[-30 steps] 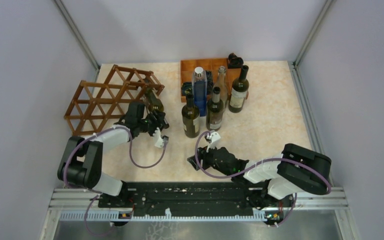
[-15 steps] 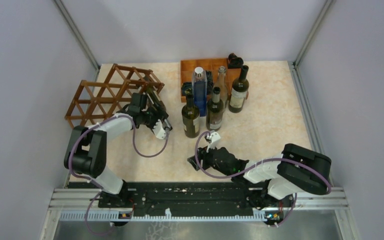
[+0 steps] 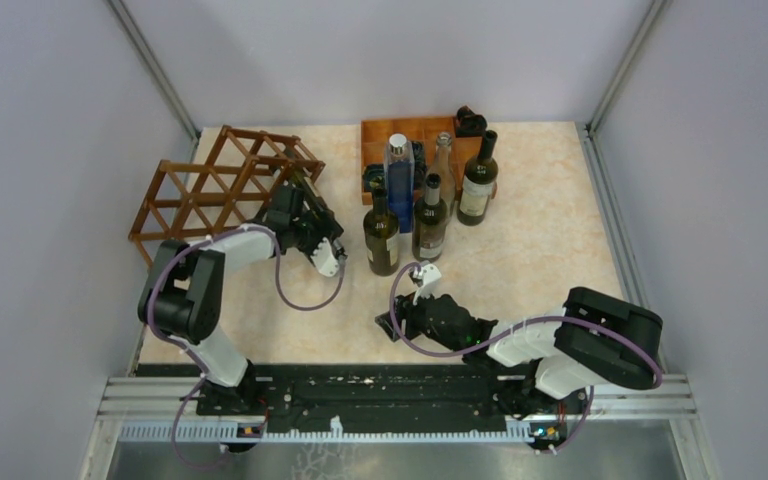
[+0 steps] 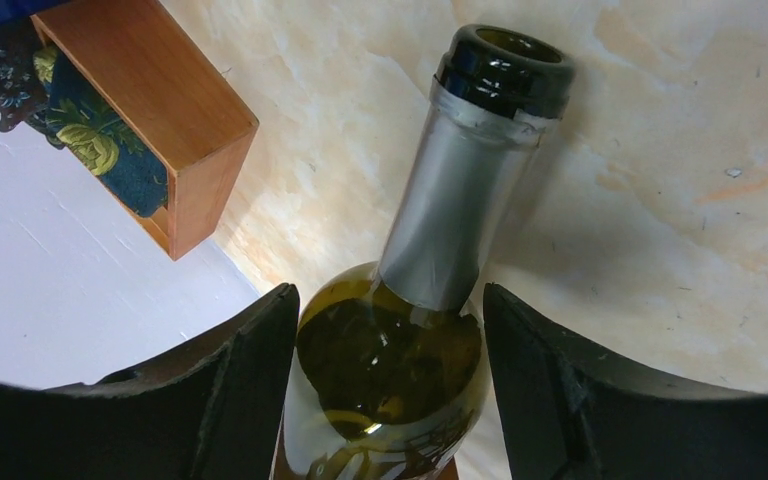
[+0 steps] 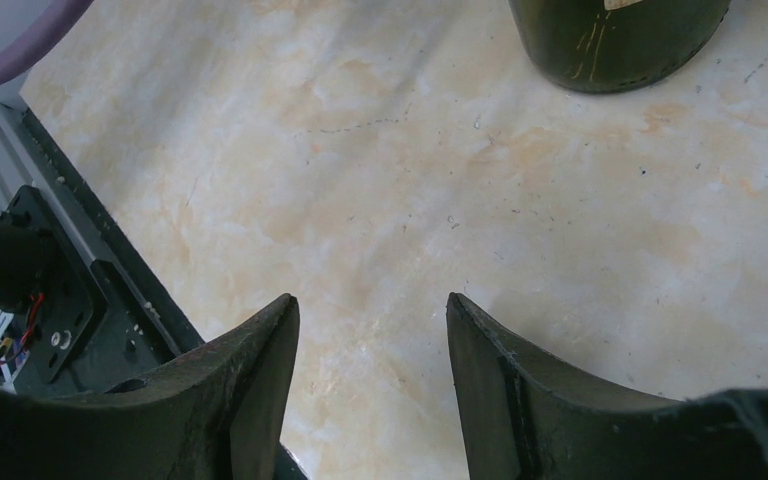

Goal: Take the wine bottle off the wine rack

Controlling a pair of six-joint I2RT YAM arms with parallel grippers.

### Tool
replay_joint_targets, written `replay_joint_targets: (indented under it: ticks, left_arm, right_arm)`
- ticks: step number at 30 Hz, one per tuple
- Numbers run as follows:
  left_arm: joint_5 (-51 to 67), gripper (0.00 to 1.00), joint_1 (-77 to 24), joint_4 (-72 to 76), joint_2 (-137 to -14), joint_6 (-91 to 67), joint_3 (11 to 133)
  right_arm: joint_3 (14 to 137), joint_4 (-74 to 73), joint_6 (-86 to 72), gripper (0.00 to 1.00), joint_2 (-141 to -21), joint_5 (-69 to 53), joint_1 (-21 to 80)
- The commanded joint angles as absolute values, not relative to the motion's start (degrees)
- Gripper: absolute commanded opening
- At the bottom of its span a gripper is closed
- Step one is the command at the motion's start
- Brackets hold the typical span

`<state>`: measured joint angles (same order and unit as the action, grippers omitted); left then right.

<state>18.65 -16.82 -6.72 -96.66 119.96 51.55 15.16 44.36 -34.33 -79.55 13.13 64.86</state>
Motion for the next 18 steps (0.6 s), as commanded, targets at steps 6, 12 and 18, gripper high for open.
replay_joint_targets:
  ticks: [6, 12, 18]
  left_arm:
    - [9.43, 0.74, -20.78, -13.88, -97.71, 134.86, 52.27]
    - [4.23, 0.67, -21.58, -15.10, -101.48, 132.49, 55.13]
    - [2.67, 0.22, -23.15, -9.45, -101.61, 131.86, 53.63]
  right_arm:
    - [17.77, 45.93, -34.70, 0.56, -79.79, 13.89, 65.67]
    - [17.40, 45.23, -34.72, 0.56, -78.76, 14.56, 65.65]
    - [17.44, 44.57, -34.54, 0.56, -78.14, 14.59, 65.67]
